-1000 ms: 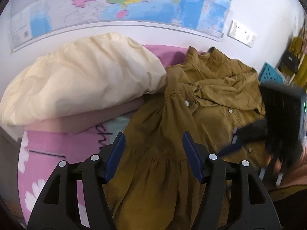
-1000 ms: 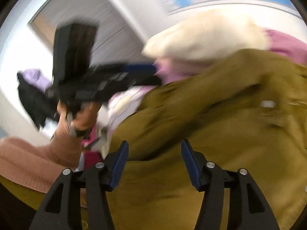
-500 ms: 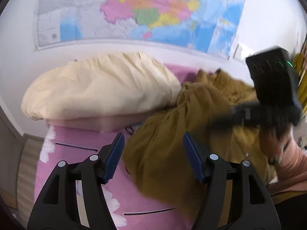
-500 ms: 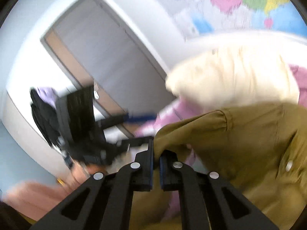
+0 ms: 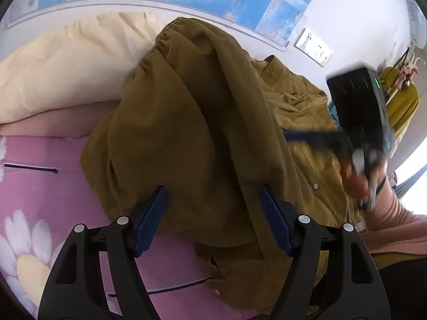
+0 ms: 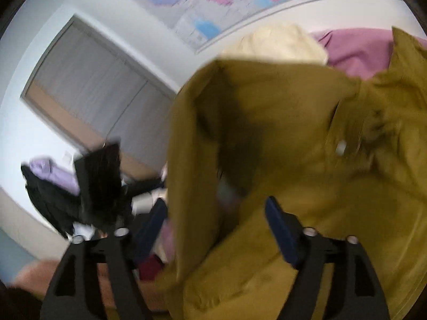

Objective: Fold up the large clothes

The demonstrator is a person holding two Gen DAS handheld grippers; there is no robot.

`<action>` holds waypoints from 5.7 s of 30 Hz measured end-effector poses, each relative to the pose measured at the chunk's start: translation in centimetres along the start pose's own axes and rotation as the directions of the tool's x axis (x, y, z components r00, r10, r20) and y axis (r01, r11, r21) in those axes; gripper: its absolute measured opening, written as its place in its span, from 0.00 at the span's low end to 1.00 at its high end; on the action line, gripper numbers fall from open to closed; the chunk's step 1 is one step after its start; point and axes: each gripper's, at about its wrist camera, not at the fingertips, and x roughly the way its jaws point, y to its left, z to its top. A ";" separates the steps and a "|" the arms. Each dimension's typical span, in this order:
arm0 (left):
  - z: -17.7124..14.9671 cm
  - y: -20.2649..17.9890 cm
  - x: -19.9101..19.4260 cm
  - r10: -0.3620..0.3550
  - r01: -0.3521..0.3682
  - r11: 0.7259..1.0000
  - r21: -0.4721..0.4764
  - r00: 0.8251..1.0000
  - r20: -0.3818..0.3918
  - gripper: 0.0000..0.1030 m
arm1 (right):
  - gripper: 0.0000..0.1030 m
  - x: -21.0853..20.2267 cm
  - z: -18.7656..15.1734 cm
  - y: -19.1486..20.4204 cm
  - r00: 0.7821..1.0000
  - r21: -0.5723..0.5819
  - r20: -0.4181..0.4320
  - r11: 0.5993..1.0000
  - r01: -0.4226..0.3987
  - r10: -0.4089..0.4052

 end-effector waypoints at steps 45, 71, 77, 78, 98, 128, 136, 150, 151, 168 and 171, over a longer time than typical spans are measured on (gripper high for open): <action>9.2 -12.9 11.9 -0.011 0.028 0.973 0.227 0.997 -0.072 0.71 | 0.22 -21.5 -11.3 -11.6 0.810 0.200 0.201 0.833 0.516 -0.550; 14.3 -13.9 23.1 0.295 -0.266 0.927 0.263 0.953 -0.076 0.74 | 0.03 -29.3 -5.7 -19.6 0.724 0.406 0.231 0.741 0.535 -0.650; 14.4 -13.6 20.2 0.260 -0.245 0.941 0.235 0.965 -0.038 0.77 | 0.38 -29.8 -6.7 -18.3 0.682 0.401 0.261 0.719 0.567 -0.683; 14.3 -13.5 19.3 0.242 -0.229 0.946 0.231 0.970 -0.029 0.77 | 0.43 -30.2 -7.0 -17.7 0.669 0.396 0.289 0.722 0.568 -0.685; 13.7 -11.3 22.7 0.290 -0.263 0.947 0.186 0.947 -0.136 0.86 | 0.63 -25.7 -6.7 -18.0 0.577 0.311 0.254 0.631 0.711 -0.776; 9.6 -4.6 15.1 0.063 -0.065 0.998 -0.018 0.992 -0.110 0.87 | 0.64 -9.7 8.3 -6.1 0.835 -0.216 0.228 0.810 0.545 -0.501; 9.6 -4.8 16.5 0.015 -0.015 1.000 -0.006 0.993 -0.114 0.47 | 0.64 4.8 14.6 -8.1 0.867 -0.298 -0.076 0.841 0.452 -0.493; 8.5 -7.3 9.9 -0.071 0.059 0.991 0.120 0.992 0.101 0.08 | 0.05 -3.6 14.3 -7.7 0.975 -0.163 0.184 0.975 0.153 -0.122; 8.4 -7.0 10.0 -0.047 0.036 0.993 0.116 0.994 0.095 0.08 | 0.05 -2.3 14.4 -8.0 0.975 -0.161 0.164 0.971 0.179 -0.153; 10.7 -9.6 11.1 0.090 -0.109 0.971 0.214 0.991 0.096 0.56 | 0.59 -16.0 6.2 -11.7 0.803 0.050 0.287 0.845 0.532 -0.522; 12.7 -12.8 13.8 0.052 -0.070 0.956 0.286 0.996 0.072 0.59 | 0.59 -21.3 1.5 -13.3 0.690 0.150 0.281 0.741 0.655 -0.667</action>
